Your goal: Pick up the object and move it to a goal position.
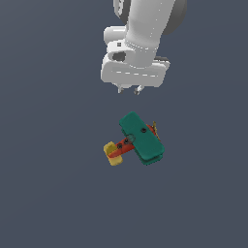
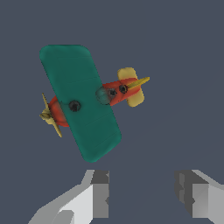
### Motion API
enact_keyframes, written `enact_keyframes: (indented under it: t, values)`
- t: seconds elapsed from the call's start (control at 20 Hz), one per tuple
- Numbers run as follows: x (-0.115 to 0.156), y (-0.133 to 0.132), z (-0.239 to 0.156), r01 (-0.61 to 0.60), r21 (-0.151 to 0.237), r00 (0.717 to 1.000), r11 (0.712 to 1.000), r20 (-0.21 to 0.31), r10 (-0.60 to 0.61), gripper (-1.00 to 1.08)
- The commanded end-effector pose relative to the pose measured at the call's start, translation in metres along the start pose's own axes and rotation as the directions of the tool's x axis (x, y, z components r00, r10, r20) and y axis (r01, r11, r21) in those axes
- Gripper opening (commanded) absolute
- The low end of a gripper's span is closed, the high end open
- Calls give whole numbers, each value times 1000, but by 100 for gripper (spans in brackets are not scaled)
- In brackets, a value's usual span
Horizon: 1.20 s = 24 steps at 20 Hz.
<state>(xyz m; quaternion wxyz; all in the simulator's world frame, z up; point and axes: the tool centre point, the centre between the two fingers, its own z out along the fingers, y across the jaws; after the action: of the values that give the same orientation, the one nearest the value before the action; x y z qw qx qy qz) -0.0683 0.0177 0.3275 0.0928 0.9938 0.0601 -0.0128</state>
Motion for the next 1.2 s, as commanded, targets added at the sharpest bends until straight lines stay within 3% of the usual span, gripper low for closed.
enact_keyframes:
  t: [0.0, 0.6, 1.15]
  values:
    - [-3, -6, 11, 8, -36, 1000, 999, 27, -7, 28]
    - [-16, -28, 57, 62, -221, 990, 973, 135, -32, 28]
    - [-28, -44, 91, 124, -399, 980, 908, 195, -48, 28]
